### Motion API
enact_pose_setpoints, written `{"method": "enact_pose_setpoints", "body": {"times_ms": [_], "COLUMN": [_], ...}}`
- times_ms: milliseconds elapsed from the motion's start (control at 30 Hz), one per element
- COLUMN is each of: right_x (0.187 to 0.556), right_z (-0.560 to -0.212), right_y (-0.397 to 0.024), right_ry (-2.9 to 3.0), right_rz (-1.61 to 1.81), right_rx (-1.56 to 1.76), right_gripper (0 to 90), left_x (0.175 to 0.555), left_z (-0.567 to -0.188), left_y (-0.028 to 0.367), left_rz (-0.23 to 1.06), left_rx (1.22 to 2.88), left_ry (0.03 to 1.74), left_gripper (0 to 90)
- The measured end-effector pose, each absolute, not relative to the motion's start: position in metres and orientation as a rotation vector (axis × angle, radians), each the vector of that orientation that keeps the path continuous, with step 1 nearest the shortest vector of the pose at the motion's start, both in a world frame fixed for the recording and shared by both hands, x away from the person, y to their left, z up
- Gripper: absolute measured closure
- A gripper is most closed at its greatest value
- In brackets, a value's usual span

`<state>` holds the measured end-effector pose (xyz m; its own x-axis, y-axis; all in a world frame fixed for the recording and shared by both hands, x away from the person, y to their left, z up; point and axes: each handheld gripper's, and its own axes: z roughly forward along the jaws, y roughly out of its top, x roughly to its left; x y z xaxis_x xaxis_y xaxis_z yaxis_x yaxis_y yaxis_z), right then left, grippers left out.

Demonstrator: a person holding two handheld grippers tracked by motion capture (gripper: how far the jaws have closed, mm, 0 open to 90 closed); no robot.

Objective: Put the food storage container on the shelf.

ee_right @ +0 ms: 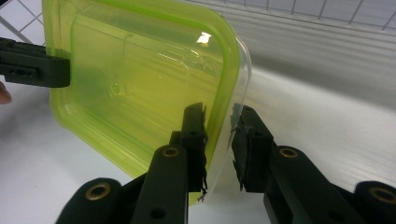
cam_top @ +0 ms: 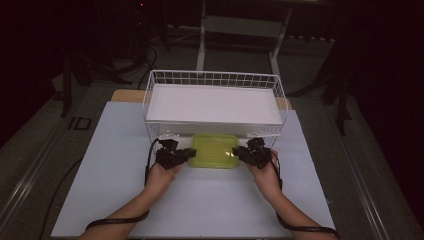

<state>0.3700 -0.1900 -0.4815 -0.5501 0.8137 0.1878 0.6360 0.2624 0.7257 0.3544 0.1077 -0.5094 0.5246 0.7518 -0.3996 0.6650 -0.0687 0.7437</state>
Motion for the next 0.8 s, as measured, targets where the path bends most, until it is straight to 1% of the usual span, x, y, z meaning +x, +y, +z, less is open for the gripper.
{"method": "enact_pose_setpoints", "body": {"times_ms": [300,500,633,700,800], "right_x": [0.373,0.379,0.382,0.383,0.383], "right_z": [-0.482,-0.485,-0.487,-0.489,-0.49], "right_y": [-0.185,-0.182,-0.182,-0.181,-0.18], "right_ry": [2.214,2.157,2.147,2.139,2.13], "right_rz": [1.148,1.162,1.189,1.195,1.203], "right_rx": [1.35,1.389,1.406,1.415,1.419], "right_gripper": [72.0,69.8,66.0,63.5,62.9], "left_x": [0.36,0.367,0.368,0.37,0.371], "left_z": [-0.512,-0.513,-0.512,-0.513,-0.513], "left_y": [0.109,0.11,0.106,0.106,0.106], "left_rz": [0.152,0.152,0.183,0.196,0.198], "left_rx": [1.726,1.721,1.73,1.732,1.727], "left_ry": [1.185,1.185,1.179,1.177,1.178], "left_gripper": [74.9,70.8,65.1,64.4,63.9]}}
